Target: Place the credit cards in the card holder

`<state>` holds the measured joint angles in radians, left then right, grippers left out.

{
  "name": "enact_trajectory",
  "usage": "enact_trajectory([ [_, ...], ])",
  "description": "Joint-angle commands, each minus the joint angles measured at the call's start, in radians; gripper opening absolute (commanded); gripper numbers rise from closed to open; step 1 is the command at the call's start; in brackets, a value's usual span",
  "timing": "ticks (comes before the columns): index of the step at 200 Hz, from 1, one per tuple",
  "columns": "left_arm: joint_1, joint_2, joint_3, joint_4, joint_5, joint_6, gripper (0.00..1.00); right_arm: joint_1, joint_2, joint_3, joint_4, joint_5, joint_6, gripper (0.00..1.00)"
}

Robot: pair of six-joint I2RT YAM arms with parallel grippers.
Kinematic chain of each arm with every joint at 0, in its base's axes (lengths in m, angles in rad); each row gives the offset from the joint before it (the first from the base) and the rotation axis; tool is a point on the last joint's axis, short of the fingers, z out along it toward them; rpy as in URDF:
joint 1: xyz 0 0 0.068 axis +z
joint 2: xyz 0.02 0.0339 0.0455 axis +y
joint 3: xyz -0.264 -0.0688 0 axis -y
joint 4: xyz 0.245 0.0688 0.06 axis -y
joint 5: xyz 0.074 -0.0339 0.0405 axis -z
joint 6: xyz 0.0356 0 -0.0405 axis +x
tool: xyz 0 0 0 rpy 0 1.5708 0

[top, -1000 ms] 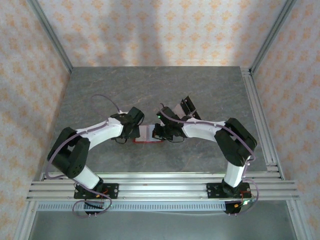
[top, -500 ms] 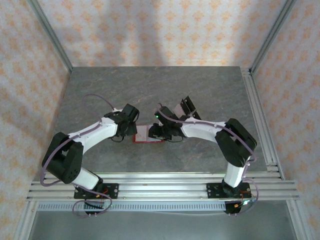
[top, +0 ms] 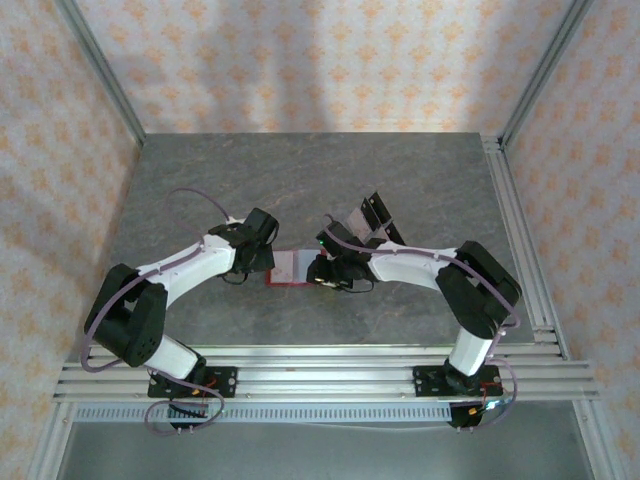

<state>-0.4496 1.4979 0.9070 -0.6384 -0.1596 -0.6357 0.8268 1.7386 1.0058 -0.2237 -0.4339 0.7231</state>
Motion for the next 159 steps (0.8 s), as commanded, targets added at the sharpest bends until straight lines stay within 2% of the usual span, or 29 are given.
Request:
enact_trajectory([
  [1,0.003,0.014,-0.018,0.0,-0.002,0.008,0.91,0.005,0.021,0.03,0.017,0.022,0.009,0.34],
  [118,0.004,0.009,-0.033,0.007,-0.003,0.007,0.91,0.004,0.073,0.069,0.021,0.017,-0.001,0.34],
  [159,0.003,0.009,-0.036,0.013,0.002,0.005,0.91,0.003,0.015,0.022,0.026,0.025,0.009,0.33],
])
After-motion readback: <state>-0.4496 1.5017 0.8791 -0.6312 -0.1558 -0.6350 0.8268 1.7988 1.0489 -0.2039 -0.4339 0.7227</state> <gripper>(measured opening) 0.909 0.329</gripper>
